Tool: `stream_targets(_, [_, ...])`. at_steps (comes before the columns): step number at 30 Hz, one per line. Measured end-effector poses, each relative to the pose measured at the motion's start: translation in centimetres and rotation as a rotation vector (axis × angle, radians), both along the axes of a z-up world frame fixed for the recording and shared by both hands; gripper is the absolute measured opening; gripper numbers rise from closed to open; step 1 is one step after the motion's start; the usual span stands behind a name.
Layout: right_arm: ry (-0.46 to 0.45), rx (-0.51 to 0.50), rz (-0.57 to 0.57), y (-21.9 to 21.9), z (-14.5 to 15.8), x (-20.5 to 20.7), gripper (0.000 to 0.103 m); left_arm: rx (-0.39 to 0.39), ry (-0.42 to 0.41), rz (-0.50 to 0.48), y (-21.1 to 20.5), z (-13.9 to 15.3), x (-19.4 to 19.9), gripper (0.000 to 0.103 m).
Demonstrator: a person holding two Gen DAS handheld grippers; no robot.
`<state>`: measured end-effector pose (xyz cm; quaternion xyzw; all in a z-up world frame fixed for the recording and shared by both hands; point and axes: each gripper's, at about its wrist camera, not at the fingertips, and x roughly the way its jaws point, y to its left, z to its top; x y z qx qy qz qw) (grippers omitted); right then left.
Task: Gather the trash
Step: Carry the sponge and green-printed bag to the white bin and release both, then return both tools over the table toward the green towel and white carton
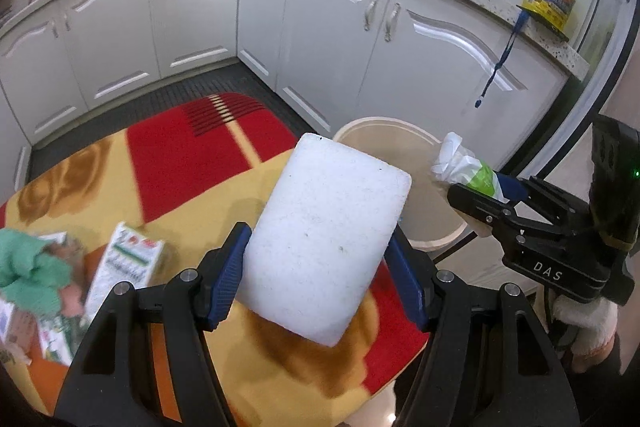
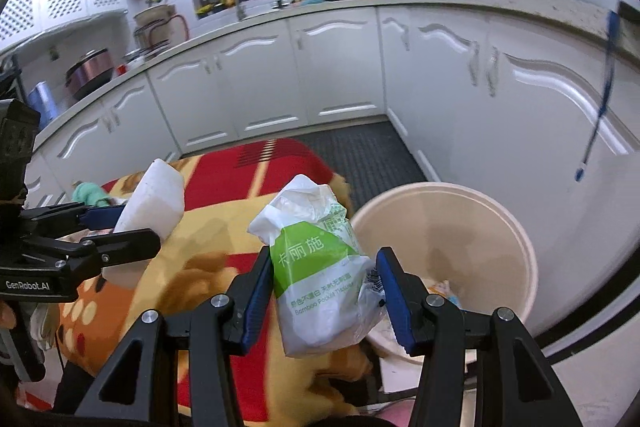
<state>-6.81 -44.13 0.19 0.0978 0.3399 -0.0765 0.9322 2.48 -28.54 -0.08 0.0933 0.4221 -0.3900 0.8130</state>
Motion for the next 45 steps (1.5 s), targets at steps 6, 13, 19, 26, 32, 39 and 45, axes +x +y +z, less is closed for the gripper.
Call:
stream_targets(6, [0.017,0.02,-0.08,-3.2,-0.9,-0.9,0.05,-0.012,0.067,-0.026,-4.1,-1.1,0.8,0.066])
stream_targets(13, [0.049,0.054,-0.148,-6.6,-2.5,-1.4,0.05,-0.014,0.105,-0.031,-8.6,-2.2,1.7,0.067])
stream_targets(19, [0.068,0.063,-0.181,-8.3,-3.6,-1.1,0.05,-0.003,0.113,-0.026,-11.1,-3.0,2.2,0.068])
stream_targets(26, [0.091,0.054,-0.206,-9.2,-4.7,-0.1,0.053,-0.001,0.131,-0.013,-12.4,-4.1,3.0,0.07])
stream_targets(32, [0.128,0.052,-0.253,-10.2,-6.0,0.8,0.077,-0.043,0.223,-0.01,-12.5,-5.0,4.4,0.072])
stream_targets(39, [0.128,0.084,-0.272,-10.3,-6.5,0.2,0.079,-0.072,0.251,0.003,-11.8,-5.3,4.9,0.077])
stream_targets(45, [0.115,0.094,-0.274,-10.0,-5.9,-0.3,0.079,-0.075,0.255,-0.001,-11.4,-5.0,4.8,0.077])
